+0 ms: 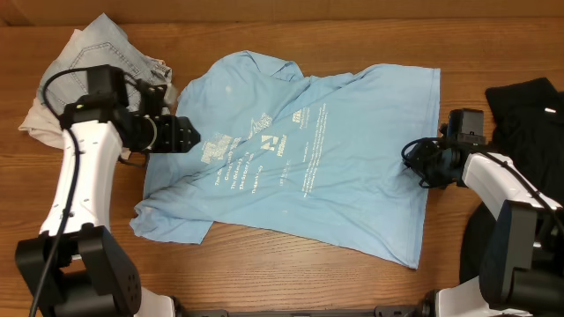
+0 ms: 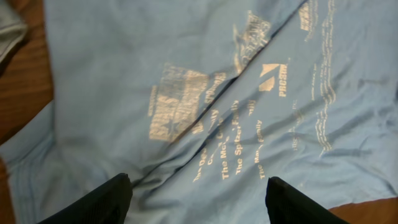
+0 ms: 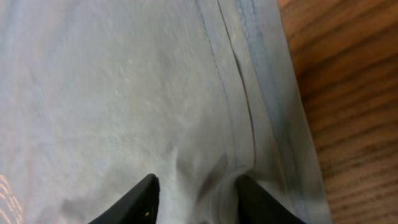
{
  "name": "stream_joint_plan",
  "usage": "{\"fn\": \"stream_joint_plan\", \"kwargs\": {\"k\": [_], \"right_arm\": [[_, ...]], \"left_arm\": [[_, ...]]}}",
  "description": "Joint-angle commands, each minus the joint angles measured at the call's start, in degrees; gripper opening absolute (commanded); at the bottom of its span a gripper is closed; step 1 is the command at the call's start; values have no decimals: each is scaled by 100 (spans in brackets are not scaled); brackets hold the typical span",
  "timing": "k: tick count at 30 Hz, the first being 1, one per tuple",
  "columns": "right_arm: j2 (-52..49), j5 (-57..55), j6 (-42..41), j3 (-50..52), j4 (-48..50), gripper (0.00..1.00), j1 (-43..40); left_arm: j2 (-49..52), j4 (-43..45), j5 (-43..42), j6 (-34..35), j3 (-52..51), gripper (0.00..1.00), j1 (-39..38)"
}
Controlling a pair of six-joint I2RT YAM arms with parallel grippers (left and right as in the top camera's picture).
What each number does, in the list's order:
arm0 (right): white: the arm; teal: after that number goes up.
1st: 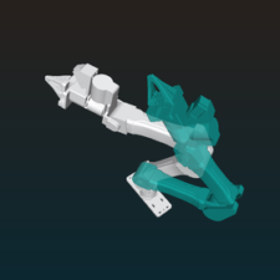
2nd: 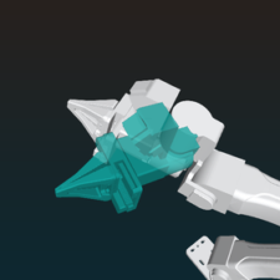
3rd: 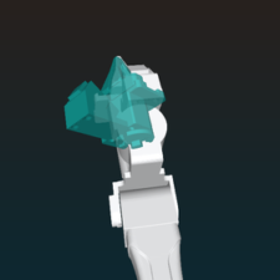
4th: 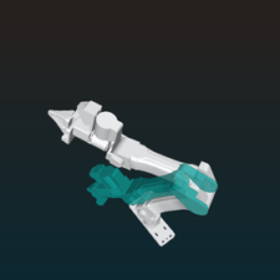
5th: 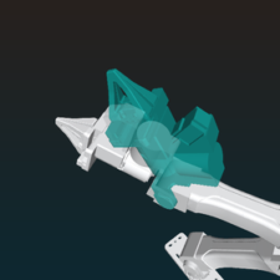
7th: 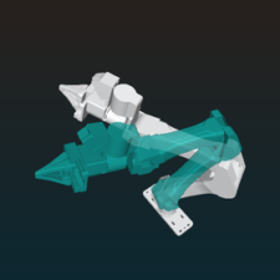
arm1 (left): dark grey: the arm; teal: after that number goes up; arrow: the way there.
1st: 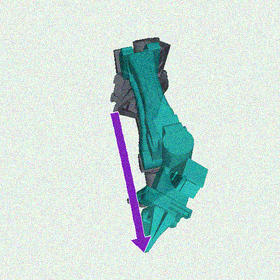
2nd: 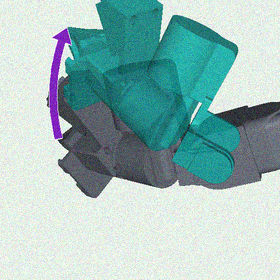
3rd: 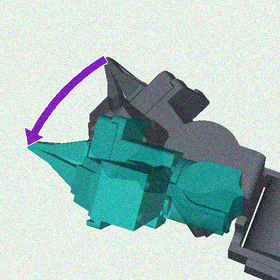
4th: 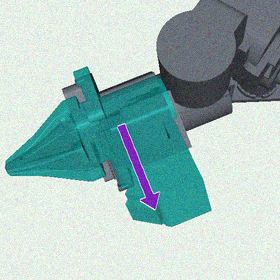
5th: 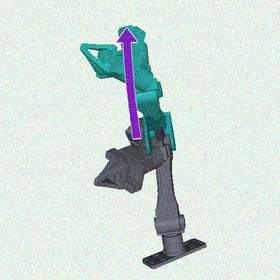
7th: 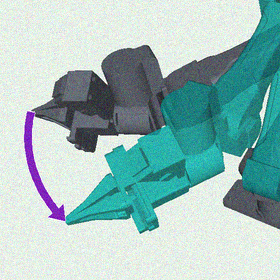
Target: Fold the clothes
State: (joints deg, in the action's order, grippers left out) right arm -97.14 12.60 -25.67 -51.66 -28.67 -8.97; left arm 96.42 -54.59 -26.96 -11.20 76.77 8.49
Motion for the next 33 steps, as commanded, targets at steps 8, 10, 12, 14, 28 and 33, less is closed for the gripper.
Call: {"fn": "stream_joint_plan", "kwargs": {"k": [8,10,12,14,28,33], "right_arm": [[-2,125,61,-146,627,4,-341],[61,120,319,-291,479,4,-481],[136,122,433,-415,299,4,-603],[160,229,435,-496,107,4,-675],[-822,251,140,-304,164,28,-313],[-870,251,142,-310,229,27,-315]], "left_arm": [[-11,216,57,-341,120,73,-568],[-11,186,61,-341,120,73,-555],[-11,177,59,-341,120,73,-553],[-11,197,59,-341,120,73,-553],[-11,236,55,-337,120,74,-564],[-11,195,55,-337,120,74,-564]]}}
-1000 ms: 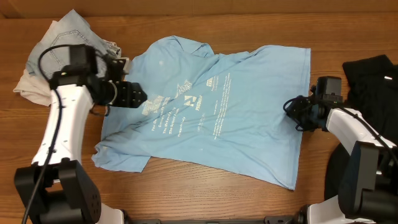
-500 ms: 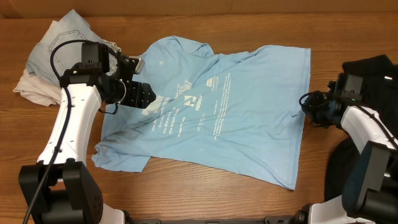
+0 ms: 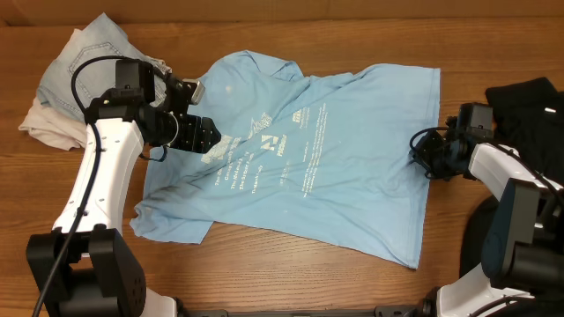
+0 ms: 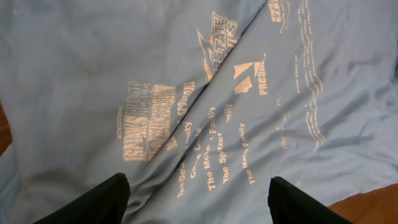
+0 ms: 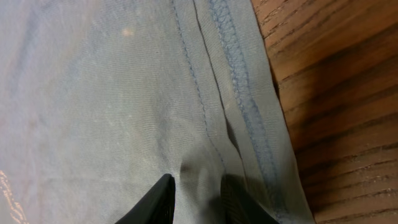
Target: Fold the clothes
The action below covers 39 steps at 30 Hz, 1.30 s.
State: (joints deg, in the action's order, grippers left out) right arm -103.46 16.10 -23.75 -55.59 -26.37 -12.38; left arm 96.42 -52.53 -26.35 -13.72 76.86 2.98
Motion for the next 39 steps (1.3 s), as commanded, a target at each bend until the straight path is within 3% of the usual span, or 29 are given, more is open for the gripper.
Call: {"fn": "stream_joint_plan", "kwargs": {"k": [1,10,16,25,39], "right_arm": [[-238,-98,-44,79,7,26,20],[114,184,885,-380,-743,28,-87],[450,181,828,-393,-1049,32,-87],[433,-667,245,-343,-1303,33,-87],[433,153,116,85,-785,32,66]], "left_arm": [[-11,-4,-9,-87,111,75,-13],[-11,11,-7,-87,111,75,-13],[-11,15,-7,-87,111,75,-13],[-11,15,-7,-87,111,76,-13],[-11,13,-9,-87,111,76,-42]]}}
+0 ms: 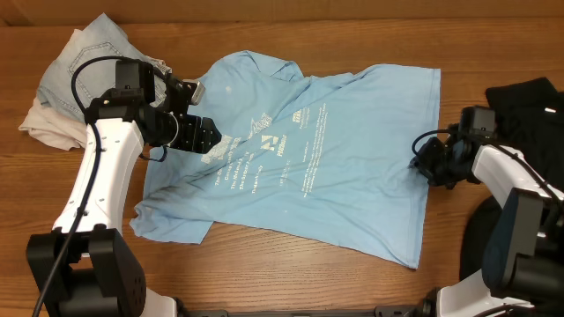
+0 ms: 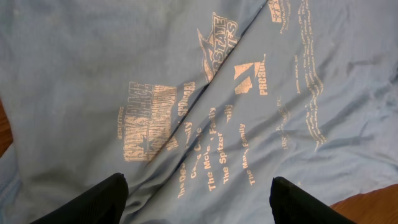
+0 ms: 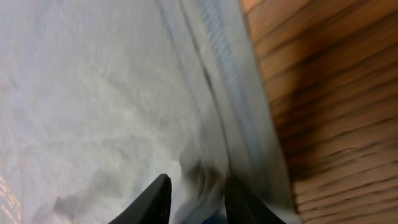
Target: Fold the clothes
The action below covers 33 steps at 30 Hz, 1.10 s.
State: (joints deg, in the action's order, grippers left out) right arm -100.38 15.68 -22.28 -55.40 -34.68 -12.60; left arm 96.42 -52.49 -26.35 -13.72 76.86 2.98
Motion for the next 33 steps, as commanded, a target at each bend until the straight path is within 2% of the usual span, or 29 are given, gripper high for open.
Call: {"fn": "stream_joint_plan", "kwargs": {"k": [1,4,7,10,14,21,24,25,27,29,31,33], "right_arm": [[125,195,-31,66,35,31,94],[125,197,-31,66,57,13,92],[127,177,-26,26,219,4,-17],[138,208,-15,-195,280,4,-271],[258,437,415,-588,122,4,-546],[326,299,435,-737,116,5,-627],[326,35,433,-737,116,13,-636],[326,-79,428,-737,105,18,-649],[330,17,404,-737,35,36,-688],[330,474,474,-737,-94,40,-693],[330,968,697,-737,-227,36,-673],[330,1307,767,-734,-407,18,-557]], "left_arm": [[-11,9,-9,-87,111,76,-44],[-11,2,-9,-85,111,76,-44],[-11,4,-9,-85,111,76,-44],[-11,4,-7,-87,111,76,-44],[-11,4,-7,-87,111,77,-44],[-11,46,-7,-87,111,77,-44],[-11,50,-7,-87,111,77,-44],[-11,48,-7,-90,111,77,-44],[-11,46,-7,-87,111,77,-44],[-11,74,-7,-87,111,78,-44],[-11,203,-9,-83,111,81,-44],[-11,446,-7,17,111,84,-44]]}}
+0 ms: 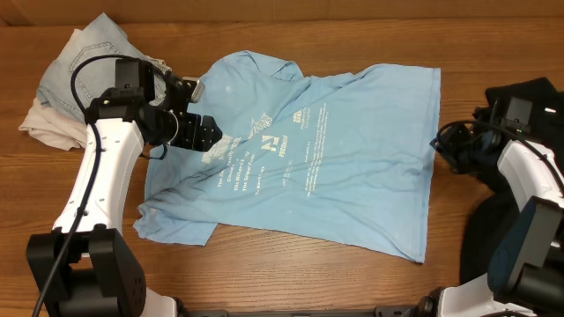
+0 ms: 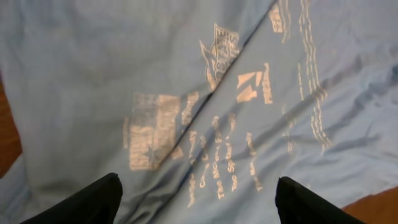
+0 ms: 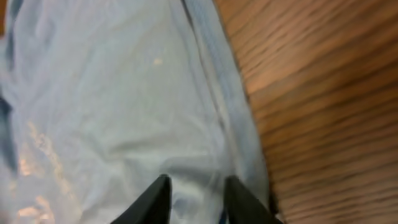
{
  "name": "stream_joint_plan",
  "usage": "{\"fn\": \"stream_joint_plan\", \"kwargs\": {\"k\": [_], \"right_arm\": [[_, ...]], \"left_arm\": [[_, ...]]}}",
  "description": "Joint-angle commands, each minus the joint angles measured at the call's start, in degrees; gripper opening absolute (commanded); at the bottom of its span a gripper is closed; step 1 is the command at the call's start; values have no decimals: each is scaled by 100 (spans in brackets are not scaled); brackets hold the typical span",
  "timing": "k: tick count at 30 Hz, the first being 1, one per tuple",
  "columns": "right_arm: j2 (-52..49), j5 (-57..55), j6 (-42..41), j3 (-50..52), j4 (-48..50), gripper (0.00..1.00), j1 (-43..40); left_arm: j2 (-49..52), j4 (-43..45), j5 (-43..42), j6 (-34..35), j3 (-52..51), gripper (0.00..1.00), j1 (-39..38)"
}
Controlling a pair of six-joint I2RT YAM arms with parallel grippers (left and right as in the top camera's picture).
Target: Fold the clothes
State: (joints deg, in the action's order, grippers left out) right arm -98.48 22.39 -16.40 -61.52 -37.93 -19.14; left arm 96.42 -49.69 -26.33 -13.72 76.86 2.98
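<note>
A light blue T-shirt (image 1: 300, 150) with pale print lies spread on the wooden table, creased across the middle. My left gripper (image 1: 201, 135) hovers over the shirt's left part near the print, and its fingers stand wide open in the left wrist view (image 2: 199, 202) with only cloth beneath. My right gripper (image 1: 443, 150) is at the shirt's right hem (image 3: 214, 93), shut on a pinch of the fabric (image 3: 196, 199).
A pale denim garment (image 1: 101, 48) on a white cloth lies at the back left, behind my left arm. A black garment (image 1: 529, 101) lies at the right edge, beside my right arm. Bare wood (image 1: 291, 282) runs along the front.
My right gripper has moved to the right with the hem in it, and the shirt's right side now lies further right and flatter. My left gripper has stayed over the print.
At first my left gripper was open low over the shirt's left side, and my right fingers straddled the right hem. Then the left gripper stood higher over the print and the right fingers had shut on the hem. Now the hem has been drawn rightwards.
</note>
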Motion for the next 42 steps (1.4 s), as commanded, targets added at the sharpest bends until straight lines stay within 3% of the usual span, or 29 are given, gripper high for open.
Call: {"fn": "stream_joint_plan", "kwargs": {"k": [1,3,5,6,7,17,18,20,24,27,33,38,42], "right_arm": [[138,660,166,-118,-195,11,184],[133,599,166,-81,-343,4,339],[109,446,155,44,-426,4,542],[83,313,136,153,-426,4,654],[48,184,85,251,-431,4,734],[-90,-1331,-1469,852,-647,4,595],[-90,-1469,-1622,852,-710,4,498],[-90,-1626,-1794,852,-804,4,284],[-87,-1657,-1792,767,-1038,4,-131],[-83,-1609,-1539,562,-1261,4,-249],[249,-752,-240,52,-1519,4,-179],[741,-2,37,-96,-1561,5,-144],[885,278,37,-96,-1676,5,-142]], "left_arm": [[-11,337,-9,129,111,82,-44],[-11,614,-9,304,111,59,-44],[-4,874,-11,437,111,24,-44],[2,970,-11,503,111,14,-48],[22,1029,-11,527,111,11,-55],[654,1080,-11,520,111,4,-131],[723,1106,-31,520,111,11,-133],[841,1189,-28,520,111,34,-144],[1113,1523,-26,518,111,42,-203],[1373,1873,-31,520,111,35,-249],[2111,2726,-26,520,111,4,-459],[2610,3442,55,850,111,4,-483],[2841,3864,1095,1172,111,4,-382]]}}
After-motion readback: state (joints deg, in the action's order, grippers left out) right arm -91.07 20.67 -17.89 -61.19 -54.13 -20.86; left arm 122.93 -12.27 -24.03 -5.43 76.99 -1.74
